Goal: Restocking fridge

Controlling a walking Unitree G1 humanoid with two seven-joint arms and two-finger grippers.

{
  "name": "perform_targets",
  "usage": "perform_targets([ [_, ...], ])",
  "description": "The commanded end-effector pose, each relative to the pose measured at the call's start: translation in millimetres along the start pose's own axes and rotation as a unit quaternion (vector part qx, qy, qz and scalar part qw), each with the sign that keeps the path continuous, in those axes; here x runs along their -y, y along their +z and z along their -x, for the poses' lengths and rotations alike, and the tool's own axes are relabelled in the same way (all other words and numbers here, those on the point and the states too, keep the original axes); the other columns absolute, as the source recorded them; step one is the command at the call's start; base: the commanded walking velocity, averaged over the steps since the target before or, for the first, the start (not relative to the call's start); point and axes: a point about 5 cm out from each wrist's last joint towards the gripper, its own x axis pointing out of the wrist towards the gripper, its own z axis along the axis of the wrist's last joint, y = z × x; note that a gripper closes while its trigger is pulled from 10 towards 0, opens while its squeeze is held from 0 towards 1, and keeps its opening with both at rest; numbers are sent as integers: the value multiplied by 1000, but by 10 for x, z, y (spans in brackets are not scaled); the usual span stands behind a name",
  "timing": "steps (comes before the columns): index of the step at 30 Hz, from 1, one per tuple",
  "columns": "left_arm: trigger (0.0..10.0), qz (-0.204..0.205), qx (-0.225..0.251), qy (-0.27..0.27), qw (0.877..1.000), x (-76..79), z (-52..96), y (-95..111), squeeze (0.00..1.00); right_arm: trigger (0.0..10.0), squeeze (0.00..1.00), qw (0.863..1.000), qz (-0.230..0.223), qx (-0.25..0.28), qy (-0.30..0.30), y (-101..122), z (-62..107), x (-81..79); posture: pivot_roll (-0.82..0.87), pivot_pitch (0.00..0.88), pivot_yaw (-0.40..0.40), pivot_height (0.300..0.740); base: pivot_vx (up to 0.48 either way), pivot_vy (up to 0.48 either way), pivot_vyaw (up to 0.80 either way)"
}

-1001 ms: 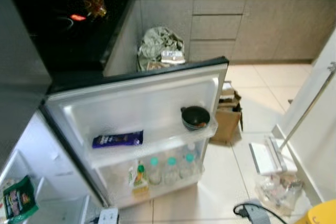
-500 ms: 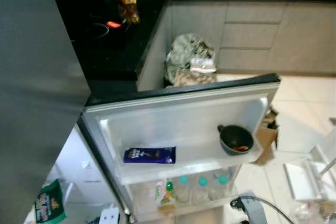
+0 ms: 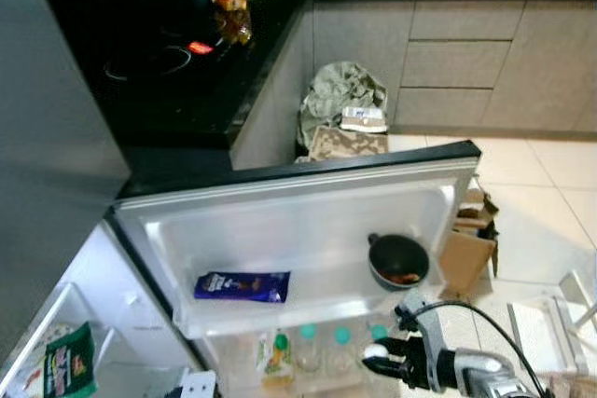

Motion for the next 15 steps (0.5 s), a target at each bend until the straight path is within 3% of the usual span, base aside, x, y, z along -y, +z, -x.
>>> perform_targets([
  [1, 10000, 0, -11, 6, 1000, -27, 15, -53, 0, 10000, 0, 998, 22, 15, 61, 157, -43, -45, -93, 0, 20, 740, 0, 0, 0],
  [6, 10000, -1, -11, 5, 1000, -14, 12, -59, 0, 10000, 0, 986, 56, 51, 151, 448, -64, -139, -91, 0, 14, 740, 0, 0, 0],
  [8, 10000, -2, -11, 3, 1000, -5, 9, -53, 0, 10000, 0, 976, 77, 86, 186, 673, -68, -202, -91, 0, 14, 740, 0, 0, 0],
  [15, 10000, -3, -11, 5, 1000, -7, 9, -54, 0, 10000, 0, 962, 122, 144, 199, 1048, -9, -229, -89, 0, 9, 740, 0, 0, 0],
])
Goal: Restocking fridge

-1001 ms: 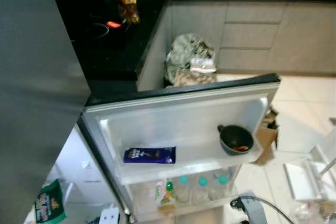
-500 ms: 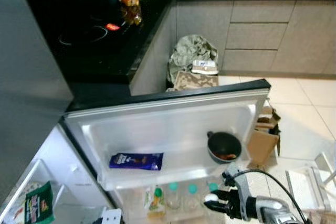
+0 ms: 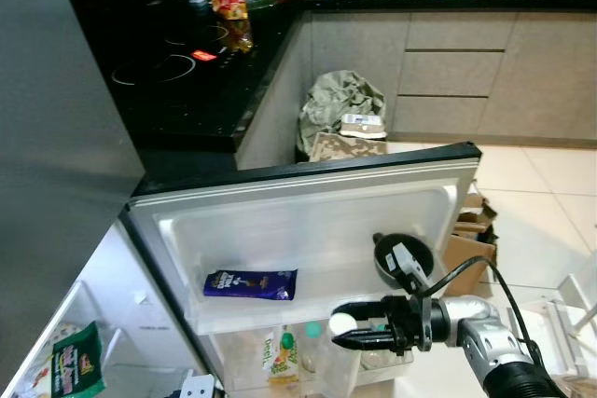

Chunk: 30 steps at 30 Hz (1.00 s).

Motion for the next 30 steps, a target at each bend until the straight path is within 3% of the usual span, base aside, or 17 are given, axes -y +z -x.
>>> perform_targets([
  [1, 10000, -4, -7, 2, 1000, 1, 1, -21, 0, 10000, 0, 999, 29, 32, -4, 205, 13, 39, -89, 0, 9, 740, 0, 0, 0],
  [4, 10000, -3, -7, 2, 1000, 3, 1, -23, 0, 10000, 0, 993, 75, 84, -33, 527, 56, 83, -88, 0, 8, 740, 0, 0, 0],
  [11, 10000, -7, -9, 0, 1000, 7, 2, -32, 0, 10000, 0, 977, 149, 105, -108, 900, 173, 111, -90, 0, 7, 740, 0, 0, 0],
  [25, 10000, -7, -5, -5, 1000, 39, -10, -10, 0, 10000, 0, 966, 163, 114, -167, 970, 254, 138, -96, 0, 7, 740, 0, 0, 0],
  [29, 10000, -5, 1, -9, 1000, 48, -10, -2, 0, 10000, 0, 956, 161, 124, -209, 984, 303, 200, -95, 0, 4, 740, 0, 0, 0],
  [30, 10000, -4, 0, -9, 1000, 41, -8, -9, 0, 10000, 0, 949, 164, 129, -237, 995, 332, 251, -95, 0, 4, 740, 0, 0, 0],
])
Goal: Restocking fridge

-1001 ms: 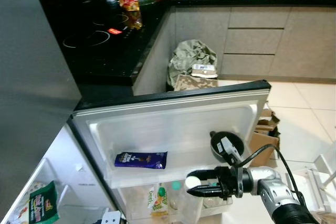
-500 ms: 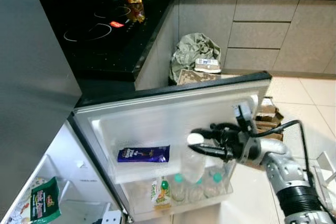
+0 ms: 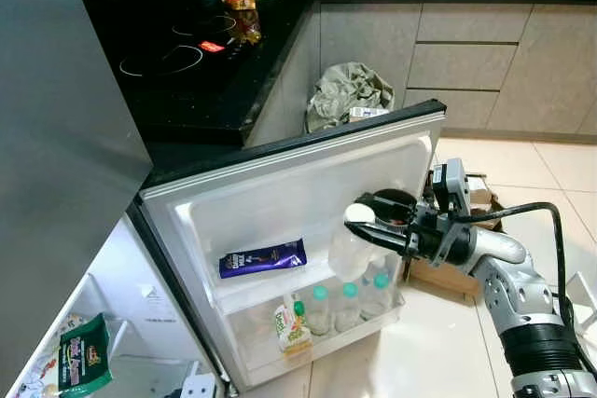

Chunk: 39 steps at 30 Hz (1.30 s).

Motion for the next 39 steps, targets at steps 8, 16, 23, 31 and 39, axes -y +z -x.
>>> perform_targets([
  [8, 10000, -3, -7, -3, 1000, 9, 10, -60, 0, 10000, 0, 989, 10, 27, -145, 2, -64, 293, -86, 0, 4, 740, 0, 0, 0],
  [16, 10000, -6, -19, -6, 1000, 16, 39, -182, 0, 10000, 0, 977, -8, 37, -208, -103, -259, 351, -85, 0, 4, 740, 0, 0, 0],
  [23, 10000, -8, -28, -7, 1000, 1, 78, -297, 0, 10000, 0, 972, -5, 20, -235, -174, -442, 345, -52, 0, -2, 740, 0, 0, 0],
  [31, 10000, -12, -34, -5, 999, -45, 112, -364, 0, 10000, 0, 967, 25, -44, -248, -324, -485, 323, -47, 0, -2, 740, 0, 0, 0],
  [39, 10000, -19, -27, -9, 999, -33, 90, -294, 0, 10000, 1000, 961, -4, -63, -269, -472, -408, 319, -50, 0, 4, 740, 0, 0, 0],
])
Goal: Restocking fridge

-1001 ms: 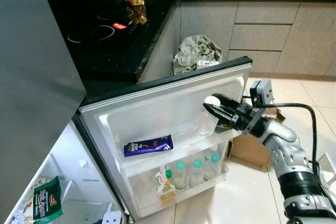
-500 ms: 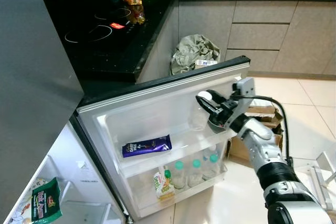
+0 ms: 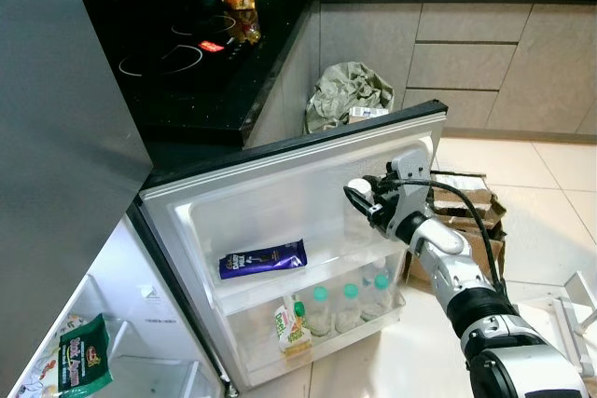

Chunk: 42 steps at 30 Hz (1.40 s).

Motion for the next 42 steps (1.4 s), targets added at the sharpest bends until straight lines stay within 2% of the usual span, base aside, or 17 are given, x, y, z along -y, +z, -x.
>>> perform_targets([
  [1, 10000, -9, -8, -3, 1000, -6, 3, -15, 0, 10000, 1000, 1000, -8, 4, 9, 6, -4, -4, -50, 0, 5, 740, 0, 0, 0],
  [8, 10000, -10, -5, -5, 1000, 8, -8, 16, 0, 10000, 1000, 990, -94, 106, 20, 253, 35, 122, -54, 0, 4, 740, 0, 0, 0],
  [9, 10000, -10, -4, -5, 1000, 12, -11, 22, 0, 10000, 776, 986, -103, 130, 36, 340, 62, 156, -56, 0, 4, 740, 0, 0, 0],
  [10, 10000, -11, -4, -6, 1000, 16, -13, 27, 0, 10000, 224, 981, -108, 149, 53, 418, 92, 185, -57, 0, 2, 740, 0, 0, 0],
  [11, 10000, -11, -4, -6, 1000, 16, -13, 27, 0, 10000, 224, 981, -108, 149, 53, 418, 92, 185, -57, 0, 2, 740, 0, 0, 0],
  [12, 10000, -11, -4, -6, 1000, 20, -16, 33, 0, 10000, 0, 975, -110, 172, 89, 522, 157, 206, -59, 0, 1, 740, 0, 0, 0],
  [15, 10000, -12, -3, -8, 1000, 31, -24, 50, 0, 10000, 0, 955, -83, 194, 208, 720, 416, 184, -68, 0, 2, 740, 0, 0, 0],
  [20, 10000, -14, -3, -9, 1000, 47, -33, 68, 0, 10000, 0, 933, -69, 170, 309, 708, 690, 118, -74, 0, 0, 740, 0, 0, 0],
  [27, 10000, -12, 0, -13, 1000, 76, -47, 95, 0, 10000, 0, 910, -144, -8, 389, -46, 1292, 60, -83, 0, -10, 740, 0, 0, 0],
  [30, 10000, -12, 1, -13, 1000, 80, -50, 100, 0, 10000, 0, 904, -176, -41, 389, -175, 1429, 30, -88, 0, -9, 740, 0, 0, 0],
  [32, 10000, -12, 0, -13, 1000, 86, -53, 103, 0, 10000, 0, 903, -226, -113, 347, -521, 1632, 39, -92, 0, -7, 740, 0, 0, 0],
  [33, 10000, -12, 0, -13, 1000, 86, -53, 103, 0, 10000, 0, 903, -226, -113, 347, -521, 1632, 39, -92, 0, -7, 740, 0, 0, 0],
  [36, 10000, -10, 0, -14, 1000, 104, -61, 114, 0, 10000, 0, 921, -256, -263, 131, -1267, 1966, 154, -94, 0, -5, 740, 0, 0, 0],
  [37, 10000, -10, 0, -14, 1000, 104, -61, 114, 0, 10000, 0, 921, -256, -263, 131, -1267, 1966, 154, -94, 0, -5, 740, 0, 0, 0],
  [39, 10000, -9, 1, -13, 1000, 107, -64, 125, 0, 10000, 0, 907, -247, -341, 23, -1552, 2171, 144, -93, 0, -3, 740, 0, 0, 0],
  [40, 10000, -9, 1, -13, 1000, 107, -64, 125, 0, 10000, 0, 907, -247, -341, 23, -1552, 2171, 144, -93, 0, -3, 740, 0, 0, 0],
  [42, 10000, 2, 6, -11, 1000, 99, -68, 151, 0, 10000, 0, 880, -239, -401, -91, -1778, 2391, 99, -95, 0, 0, 740, 0, 0, 0],
])
